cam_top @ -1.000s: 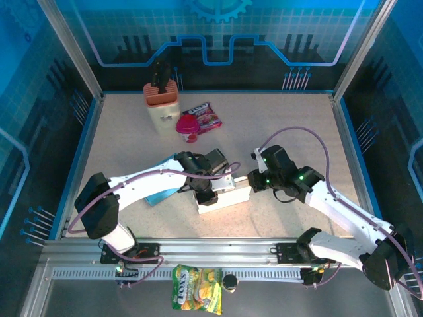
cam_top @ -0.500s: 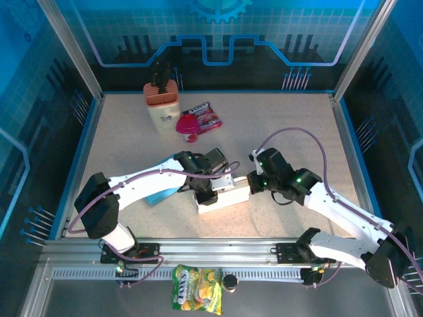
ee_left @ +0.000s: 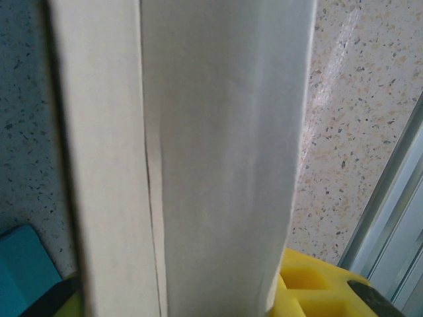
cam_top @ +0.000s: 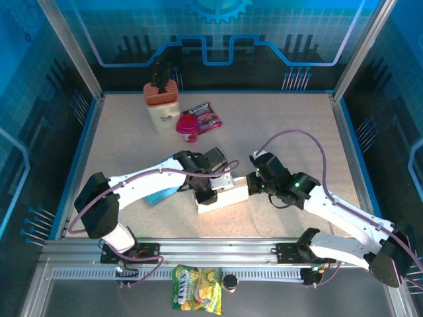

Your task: Fold the paper box

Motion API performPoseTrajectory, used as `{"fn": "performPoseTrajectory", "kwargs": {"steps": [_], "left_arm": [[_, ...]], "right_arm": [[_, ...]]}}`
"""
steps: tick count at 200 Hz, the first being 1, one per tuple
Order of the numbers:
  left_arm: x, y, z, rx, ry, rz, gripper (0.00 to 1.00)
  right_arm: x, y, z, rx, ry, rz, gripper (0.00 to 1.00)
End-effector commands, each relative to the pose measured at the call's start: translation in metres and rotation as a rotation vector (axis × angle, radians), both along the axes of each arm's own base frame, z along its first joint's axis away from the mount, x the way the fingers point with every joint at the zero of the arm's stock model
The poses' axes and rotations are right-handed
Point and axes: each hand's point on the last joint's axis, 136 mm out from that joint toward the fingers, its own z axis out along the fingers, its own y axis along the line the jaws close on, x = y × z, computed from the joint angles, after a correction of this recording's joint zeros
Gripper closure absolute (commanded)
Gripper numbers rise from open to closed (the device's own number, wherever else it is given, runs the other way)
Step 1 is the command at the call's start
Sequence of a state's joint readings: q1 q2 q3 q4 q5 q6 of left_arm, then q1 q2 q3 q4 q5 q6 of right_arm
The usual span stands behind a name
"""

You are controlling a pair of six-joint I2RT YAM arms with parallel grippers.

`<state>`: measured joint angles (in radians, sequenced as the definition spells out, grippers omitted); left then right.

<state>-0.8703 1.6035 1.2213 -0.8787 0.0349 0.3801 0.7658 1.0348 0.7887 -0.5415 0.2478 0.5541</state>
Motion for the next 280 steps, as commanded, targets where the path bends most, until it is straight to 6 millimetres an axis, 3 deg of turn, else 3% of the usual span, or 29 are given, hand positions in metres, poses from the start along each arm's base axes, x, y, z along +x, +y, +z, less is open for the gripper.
{"fn": "performPoseTrajectory", "kwargs": {"steps": [1,35,84,130,155,172,191,209,230,250,280], "left_arm": [[0.006,0.000,0.007,-0.013,-0.003,0.032,0.71],[0.008,0.001,0.008,-0.019,-0.011,0.039,0.69],[0.012,0.001,0.016,-0.055,-0.035,0.073,0.57],[0.013,0.003,0.025,-0.094,-0.067,0.123,0.45],[0.014,0.005,0.027,-0.109,-0.086,0.151,0.44],[0.019,0.006,0.037,-0.142,-0.126,0.192,0.44],[0.026,0.006,0.061,-0.218,-0.184,0.276,0.44],[0.028,0.014,0.088,-0.299,-0.227,0.413,0.47],[0.019,0.035,0.101,-0.325,-0.230,0.590,0.55],[0.001,0.057,0.096,-0.307,-0.169,0.745,0.60],[-0.022,0.081,0.072,-0.245,-0.088,0.875,0.63]], "right_arm": [[-0.008,-0.007,-0.013,-0.038,0.008,-0.019,1.00],[-0.011,-0.013,-0.015,-0.049,-0.019,-0.031,1.00],[-0.012,-0.015,-0.021,-0.069,-0.037,-0.037,1.00],[-0.013,-0.011,-0.016,-0.077,-0.064,-0.047,1.00],[-0.014,-0.009,-0.011,-0.079,-0.074,-0.054,1.00],[-0.015,-0.008,-0.010,-0.082,-0.080,-0.060,1.00],[-0.016,-0.007,-0.009,-0.085,-0.079,-0.063,1.00],[-0.016,-0.006,-0.009,-0.087,-0.078,-0.066,1.00],[-0.017,-0.004,-0.007,-0.089,-0.075,-0.071,1.00],[-0.017,-0.004,-0.005,-0.089,-0.075,-0.073,1.00],[-0.018,-0.003,-0.003,-0.084,-0.070,-0.074,1.00]]}}
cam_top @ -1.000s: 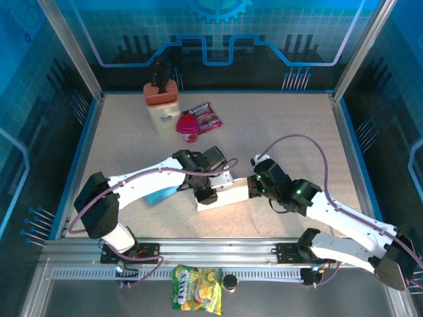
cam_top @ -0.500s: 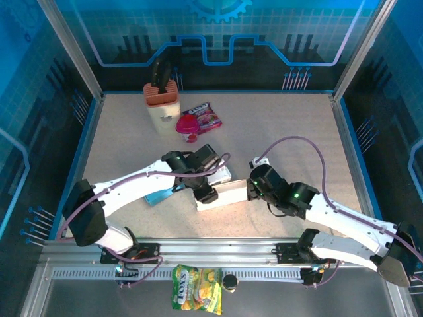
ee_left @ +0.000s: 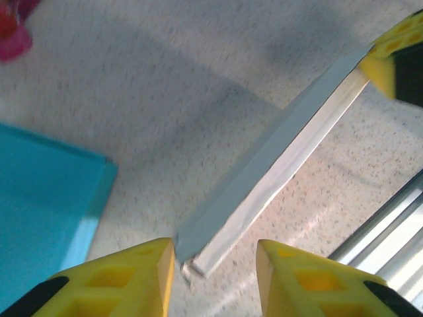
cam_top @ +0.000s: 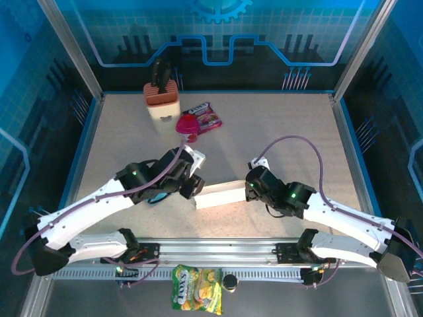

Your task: Fold the paper box

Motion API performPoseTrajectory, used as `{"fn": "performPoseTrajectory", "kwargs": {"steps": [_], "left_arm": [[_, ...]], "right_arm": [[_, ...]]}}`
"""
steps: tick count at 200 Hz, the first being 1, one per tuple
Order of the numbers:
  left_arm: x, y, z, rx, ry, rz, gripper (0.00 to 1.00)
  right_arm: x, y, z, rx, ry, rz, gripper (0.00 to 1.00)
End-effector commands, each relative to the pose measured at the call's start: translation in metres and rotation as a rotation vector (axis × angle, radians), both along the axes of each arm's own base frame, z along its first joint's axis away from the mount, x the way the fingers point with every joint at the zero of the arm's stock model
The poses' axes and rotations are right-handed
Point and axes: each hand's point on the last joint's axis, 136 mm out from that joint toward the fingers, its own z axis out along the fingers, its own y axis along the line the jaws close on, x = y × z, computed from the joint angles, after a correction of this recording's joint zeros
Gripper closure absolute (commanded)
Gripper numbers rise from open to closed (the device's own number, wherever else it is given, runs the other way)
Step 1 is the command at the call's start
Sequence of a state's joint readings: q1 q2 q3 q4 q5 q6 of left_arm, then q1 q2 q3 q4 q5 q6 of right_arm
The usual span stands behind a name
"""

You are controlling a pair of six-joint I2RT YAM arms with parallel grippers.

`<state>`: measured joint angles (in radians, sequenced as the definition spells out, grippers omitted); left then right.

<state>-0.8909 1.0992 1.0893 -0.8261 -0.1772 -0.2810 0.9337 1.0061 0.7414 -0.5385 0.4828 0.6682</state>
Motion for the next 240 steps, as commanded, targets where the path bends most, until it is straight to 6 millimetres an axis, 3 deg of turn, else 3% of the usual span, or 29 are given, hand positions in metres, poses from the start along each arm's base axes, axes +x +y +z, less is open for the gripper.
{"fn": "performPoseTrajectory", "kwargs": {"steps": [1,29,97,146,240], "left_arm": [[-0.021,0.032,-0.037,0.059,0.156,0.191,0.63],[-0.022,0.032,-0.047,0.038,0.184,0.237,0.67],[-0.017,0.009,-0.048,-0.006,0.171,0.217,0.72],[-0.007,0.014,-0.050,0.057,0.121,0.245,0.76],[-0.002,0.003,-0.047,0.042,0.092,0.214,0.86]], "right_arm": [[-0.005,-0.003,0.000,-0.020,0.023,-0.010,1.00],[-0.005,-0.002,0.000,-0.022,0.027,-0.011,1.00],[-0.006,-0.004,-0.002,-0.029,0.033,-0.017,1.00],[-0.007,-0.004,0.000,-0.026,0.027,-0.015,1.00],[-0.007,-0.004,0.000,-0.024,0.029,-0.014,1.00]]}}
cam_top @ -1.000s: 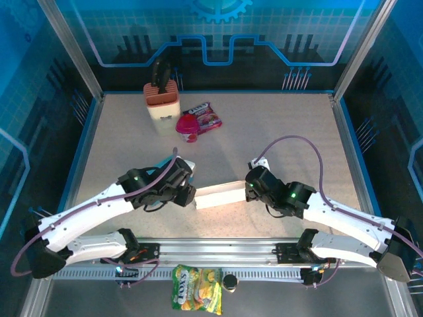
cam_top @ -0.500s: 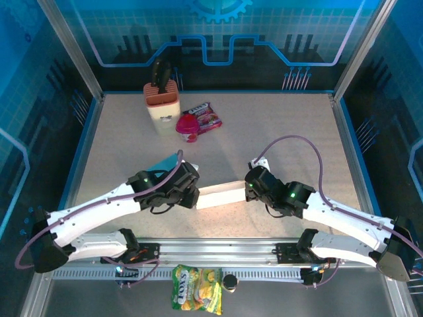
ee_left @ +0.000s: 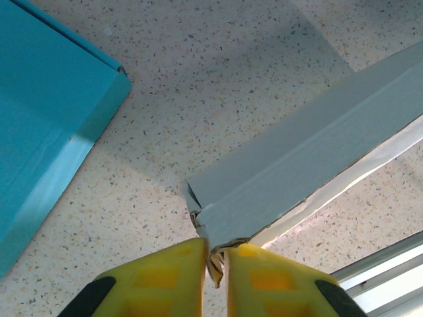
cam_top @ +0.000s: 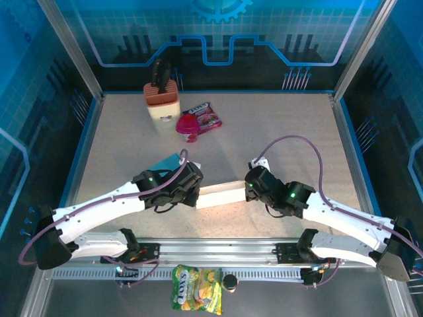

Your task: Fold the paper box

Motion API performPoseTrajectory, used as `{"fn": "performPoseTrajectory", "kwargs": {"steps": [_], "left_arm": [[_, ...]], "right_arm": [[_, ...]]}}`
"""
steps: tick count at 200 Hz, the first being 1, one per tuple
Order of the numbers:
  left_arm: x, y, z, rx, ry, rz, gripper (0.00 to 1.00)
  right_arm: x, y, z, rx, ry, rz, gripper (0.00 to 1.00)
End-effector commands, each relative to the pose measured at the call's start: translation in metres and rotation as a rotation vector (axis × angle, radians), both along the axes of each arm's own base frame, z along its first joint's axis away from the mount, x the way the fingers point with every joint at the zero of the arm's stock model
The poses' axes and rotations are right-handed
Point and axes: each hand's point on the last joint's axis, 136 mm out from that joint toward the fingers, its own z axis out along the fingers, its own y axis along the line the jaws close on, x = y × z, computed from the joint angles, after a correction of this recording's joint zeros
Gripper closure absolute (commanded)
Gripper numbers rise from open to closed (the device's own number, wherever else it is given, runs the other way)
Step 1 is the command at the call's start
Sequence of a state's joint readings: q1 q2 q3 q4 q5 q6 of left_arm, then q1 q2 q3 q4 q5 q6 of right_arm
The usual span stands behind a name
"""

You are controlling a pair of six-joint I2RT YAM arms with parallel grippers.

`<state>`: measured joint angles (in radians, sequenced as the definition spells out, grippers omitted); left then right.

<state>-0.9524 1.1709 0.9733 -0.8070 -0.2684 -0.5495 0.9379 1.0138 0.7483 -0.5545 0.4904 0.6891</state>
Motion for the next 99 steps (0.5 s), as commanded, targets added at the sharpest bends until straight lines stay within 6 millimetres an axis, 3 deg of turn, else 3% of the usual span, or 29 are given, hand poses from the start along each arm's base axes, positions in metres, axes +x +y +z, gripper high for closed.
{"fn": "performPoseTrajectory", "kwargs": {"steps": [1,46,99], "left_arm": [[0.0064,-0.0045,0.0119,-0.017,-0.041,0.002,0.86],[0.0066,-0.0042,0.0122,-0.016,-0.045,0.006,0.88],[0.0075,-0.0011,0.0165,-0.009,-0.061,0.020,0.82]], "right_arm": [[-0.0065,-0.0031,0.0007,-0.020,0.019,0.002,1.00],[-0.0068,-0.0029,0.0002,-0.021,0.021,0.004,1.00],[-0.0069,-0.0026,-0.0008,-0.020,0.023,0.004,1.00]]}}
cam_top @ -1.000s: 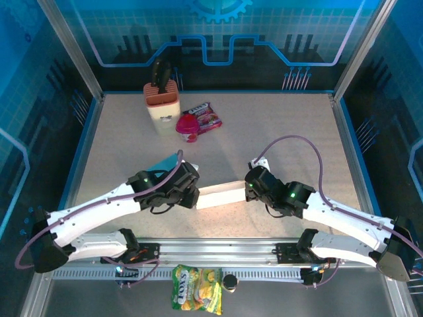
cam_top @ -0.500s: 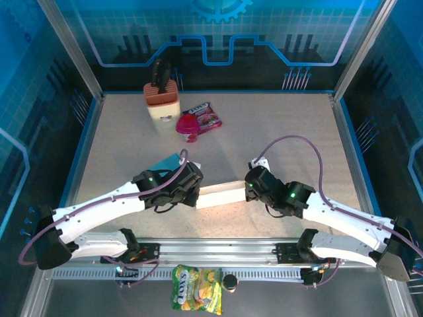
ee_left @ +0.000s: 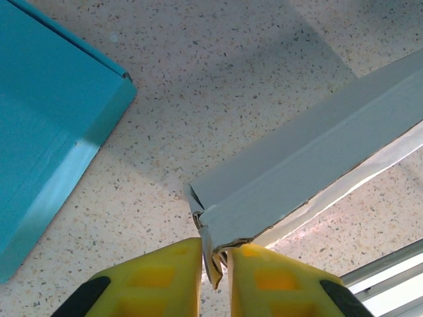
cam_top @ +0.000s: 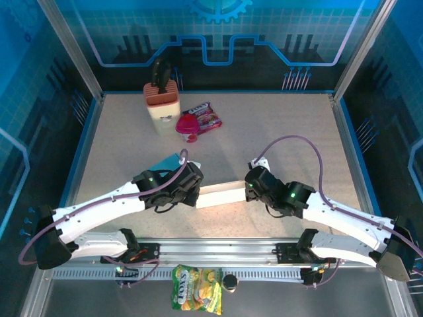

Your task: Fold the paper box

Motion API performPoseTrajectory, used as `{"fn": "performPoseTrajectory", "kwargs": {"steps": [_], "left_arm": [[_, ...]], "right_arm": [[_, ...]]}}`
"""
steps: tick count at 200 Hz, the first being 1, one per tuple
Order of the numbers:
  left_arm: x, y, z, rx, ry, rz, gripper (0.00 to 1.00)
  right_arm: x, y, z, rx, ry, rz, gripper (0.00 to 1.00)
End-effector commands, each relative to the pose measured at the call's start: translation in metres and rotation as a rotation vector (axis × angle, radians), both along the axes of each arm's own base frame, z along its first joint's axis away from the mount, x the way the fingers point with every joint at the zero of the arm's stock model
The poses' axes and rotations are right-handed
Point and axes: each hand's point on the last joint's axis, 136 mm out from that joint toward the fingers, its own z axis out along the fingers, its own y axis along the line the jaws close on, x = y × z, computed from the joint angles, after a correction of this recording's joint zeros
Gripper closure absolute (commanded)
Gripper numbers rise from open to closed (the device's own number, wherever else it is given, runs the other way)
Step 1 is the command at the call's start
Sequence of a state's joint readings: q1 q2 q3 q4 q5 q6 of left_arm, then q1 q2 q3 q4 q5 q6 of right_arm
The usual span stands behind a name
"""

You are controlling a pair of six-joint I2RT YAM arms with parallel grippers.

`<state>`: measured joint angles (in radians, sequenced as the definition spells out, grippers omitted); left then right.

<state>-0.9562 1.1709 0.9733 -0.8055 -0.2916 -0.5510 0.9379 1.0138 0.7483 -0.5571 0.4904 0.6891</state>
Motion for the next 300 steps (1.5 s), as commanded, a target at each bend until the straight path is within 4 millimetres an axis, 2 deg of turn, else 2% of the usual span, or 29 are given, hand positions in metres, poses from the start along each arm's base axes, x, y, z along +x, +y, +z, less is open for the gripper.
{"fn": "performPoseTrajectory", "kwargs": {"steps": [1,55,106,151,237,300], "left_arm": [[0.005,-0.002,0.016,-0.018,-0.045,0.012,0.82],[0.005,-0.003,0.015,-0.015,-0.047,0.005,0.84],[0.006,-0.002,0.022,-0.040,-0.072,0.005,0.79],[0.004,-0.004,0.018,-0.037,-0.061,-0.003,0.86],[0.006,-0.003,0.011,-0.019,-0.056,0.022,0.91],[0.009,-0.003,0.014,-0.030,-0.084,0.046,1.00]], "right_arm": [[-0.007,-0.002,0.000,-0.019,0.021,0.004,1.00],[-0.006,-0.002,0.001,-0.020,0.018,0.005,1.00],[-0.006,-0.002,-0.001,-0.023,0.020,0.004,1.00],[-0.006,-0.001,0.000,-0.020,0.019,0.005,1.00],[-0.006,0.000,0.000,-0.005,0.024,-0.001,1.00],[-0.006,0.000,0.000,0.001,0.024,-0.003,1.00]]}}
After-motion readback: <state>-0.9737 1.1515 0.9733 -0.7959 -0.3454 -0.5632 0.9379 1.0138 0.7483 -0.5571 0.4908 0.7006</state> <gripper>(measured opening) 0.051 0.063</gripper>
